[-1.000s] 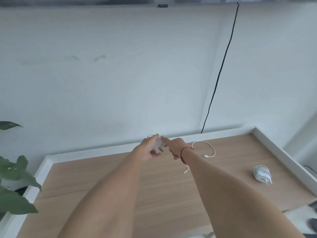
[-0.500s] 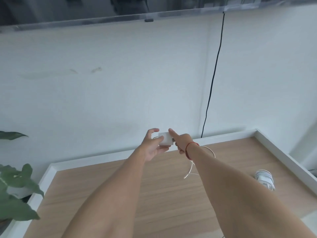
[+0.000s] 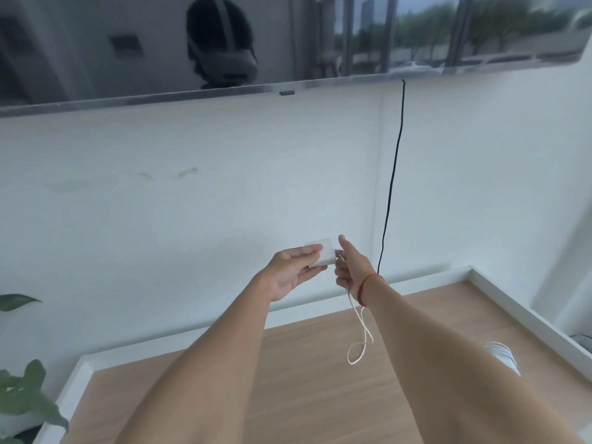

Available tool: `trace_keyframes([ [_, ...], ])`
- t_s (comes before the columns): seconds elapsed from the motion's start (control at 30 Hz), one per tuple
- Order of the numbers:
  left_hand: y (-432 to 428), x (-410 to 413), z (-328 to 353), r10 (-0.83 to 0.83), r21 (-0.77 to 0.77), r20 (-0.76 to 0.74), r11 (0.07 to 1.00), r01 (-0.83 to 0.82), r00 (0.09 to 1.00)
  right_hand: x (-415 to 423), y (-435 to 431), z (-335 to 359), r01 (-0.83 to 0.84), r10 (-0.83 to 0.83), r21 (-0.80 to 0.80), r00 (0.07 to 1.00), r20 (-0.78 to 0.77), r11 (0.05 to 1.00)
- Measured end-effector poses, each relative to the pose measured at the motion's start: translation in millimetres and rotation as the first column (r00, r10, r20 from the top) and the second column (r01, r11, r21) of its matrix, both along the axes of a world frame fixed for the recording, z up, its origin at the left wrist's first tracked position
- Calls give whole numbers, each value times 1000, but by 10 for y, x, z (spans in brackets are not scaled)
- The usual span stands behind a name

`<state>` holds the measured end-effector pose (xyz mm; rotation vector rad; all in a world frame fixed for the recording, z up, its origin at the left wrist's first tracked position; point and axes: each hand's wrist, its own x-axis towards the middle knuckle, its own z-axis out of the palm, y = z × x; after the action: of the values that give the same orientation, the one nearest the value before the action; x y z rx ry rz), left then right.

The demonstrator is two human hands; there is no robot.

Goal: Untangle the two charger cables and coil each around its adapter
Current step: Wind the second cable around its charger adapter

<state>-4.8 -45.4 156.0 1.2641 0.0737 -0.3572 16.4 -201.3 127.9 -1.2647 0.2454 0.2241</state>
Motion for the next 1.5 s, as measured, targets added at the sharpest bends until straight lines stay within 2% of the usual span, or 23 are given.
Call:
trace_keyframes([
  [0.13, -29, 86, 109, 22, -36, 58, 999, -20, 998, -7, 121, 36, 116, -120, 263, 993, 0, 958],
  [0.2, -22, 119, 153, 20, -103, 59, 995, -14, 998, -14, 132, 54, 98, -109, 434, 994, 1, 895],
  [0.27, -19, 154, 199, 31, -179, 59, 984, -20, 998, -23, 132, 83, 49, -65, 502, 998, 15, 864],
  [0.33, -28, 187, 239, 38, -158, 81, 987, -25, 996, -22, 160, 96, 8, -27, 434, 999, 38, 901],
  [0.4, -45, 220, 244, 36, -17, 117, 999, -34, 992, -6, 196, 105, -38, 24, 277, 998, 55, 960],
  [0.47, -43, 253, 233, 49, 50, 131, 997, -56, 990, 19, 236, 127, -98, 89, 132, 993, 74, 986],
  [0.6, -30, 283, 212, 83, 15, 125, 996, -86, 989, 57, 253, 210, -168, 171, -42, 982, 82, 985],
  [0.73, -25, 335, 170, 116, -38, 163, 993, -112, 980, 79, 284, 275, -250, 286, -338, 956, 61, 907],
  [0.9, -4, 399, 246, 144, 40, 258, 986, -159, 955, 107, 380, 315, -153, 206, -361, 972, 114, 920],
  [0.93, 18, 420, 247, 177, 64, 269, 977, -201, 947, 112, 370, 379, -174, 230, -410, 969, 91, 895],
  [1.0, 94, 464, 233, 254, 114, 295, 948, -298, 921, 133, 311, 541, -240, 308, -581, 951, 20, 778],
  [1.07, 190, 520, 197, 286, 172, 326, 919, -354, 901, 172, 227, 714, -220, 321, -706, 947, 11, 673],
  [1.1, 224, 542, 181, 273, 197, 341, 915, -352, 900, 194, 192, 800, -179, 306, -726, 951, 46, 664],
  [1.23, 164, 544, 296, 134, 290, 402, 920, -264, 906, 248, 202, 1148, -54, 280, -684, 934, 223, 727],
  [1.3, 102, 530, 419, 90, 316, 383, 922, -222, 920, 287, 226, 1298, -20, 297, -698, 913, 279, 716],
  [1.4, 68, 521, 575, 109, 210, 299, 962, -176, 948, 359, 198, 1478, 15, 320, -743, 896, 307, 670],
  [1.5, 44, 480, 679, 120, 179, 298, 967, -179, 947, 408, 150, 1591, 41, 325, -755, 887, 329, 654],
])
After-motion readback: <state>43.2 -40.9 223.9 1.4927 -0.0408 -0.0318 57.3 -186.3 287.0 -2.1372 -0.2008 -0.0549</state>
